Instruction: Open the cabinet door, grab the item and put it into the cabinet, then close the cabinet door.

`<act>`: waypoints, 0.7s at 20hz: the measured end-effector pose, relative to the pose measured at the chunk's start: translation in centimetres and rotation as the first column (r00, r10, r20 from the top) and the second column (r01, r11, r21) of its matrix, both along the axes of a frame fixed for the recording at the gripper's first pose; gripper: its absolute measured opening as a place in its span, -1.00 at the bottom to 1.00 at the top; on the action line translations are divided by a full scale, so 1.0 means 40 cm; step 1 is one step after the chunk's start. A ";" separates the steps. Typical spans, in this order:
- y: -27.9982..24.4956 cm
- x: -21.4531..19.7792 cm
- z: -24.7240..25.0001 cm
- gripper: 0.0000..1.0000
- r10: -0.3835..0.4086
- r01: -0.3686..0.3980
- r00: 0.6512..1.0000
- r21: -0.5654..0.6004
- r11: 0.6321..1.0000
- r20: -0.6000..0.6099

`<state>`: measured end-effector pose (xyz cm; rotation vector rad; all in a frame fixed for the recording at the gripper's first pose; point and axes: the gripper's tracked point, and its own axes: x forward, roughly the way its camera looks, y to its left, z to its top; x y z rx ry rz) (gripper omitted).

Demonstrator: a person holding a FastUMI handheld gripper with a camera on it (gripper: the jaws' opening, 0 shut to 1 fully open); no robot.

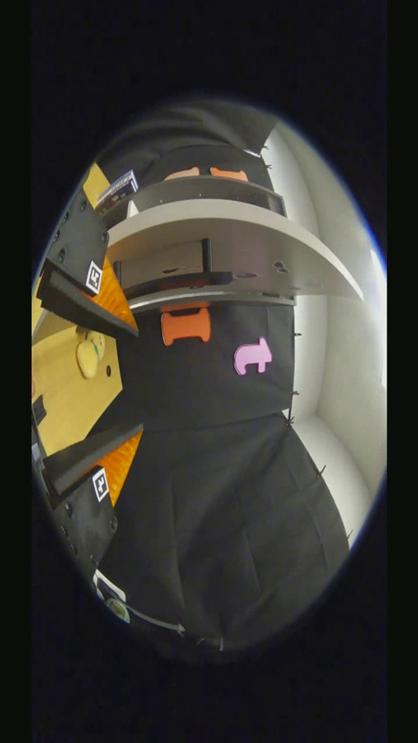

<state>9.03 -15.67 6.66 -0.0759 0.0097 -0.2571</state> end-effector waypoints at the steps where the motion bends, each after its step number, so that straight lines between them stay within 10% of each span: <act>1: 0.003 -0.006 0.005 0.86 -0.029 0.029 1.000 -0.022 0.999 0.002; 14: 0.229 -0.033 -0.012 0.86 -0.153 0.154 0.988 -0.067 0.986 0.011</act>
